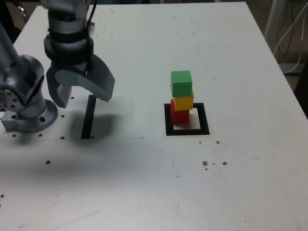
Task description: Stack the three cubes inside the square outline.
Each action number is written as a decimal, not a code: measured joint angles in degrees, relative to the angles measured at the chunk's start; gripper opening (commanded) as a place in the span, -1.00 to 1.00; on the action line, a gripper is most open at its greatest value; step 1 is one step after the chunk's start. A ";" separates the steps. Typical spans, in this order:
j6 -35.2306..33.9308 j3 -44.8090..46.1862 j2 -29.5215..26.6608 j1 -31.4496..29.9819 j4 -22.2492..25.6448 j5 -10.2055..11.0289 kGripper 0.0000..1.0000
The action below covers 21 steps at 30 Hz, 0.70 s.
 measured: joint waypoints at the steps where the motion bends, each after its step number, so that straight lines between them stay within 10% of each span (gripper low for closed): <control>1: 0.00 0.54 -0.27 0.00 -0.36 -0.11 1.00; 21: 0.01 4.77 -1.28 0.00 -3.90 1.68 1.00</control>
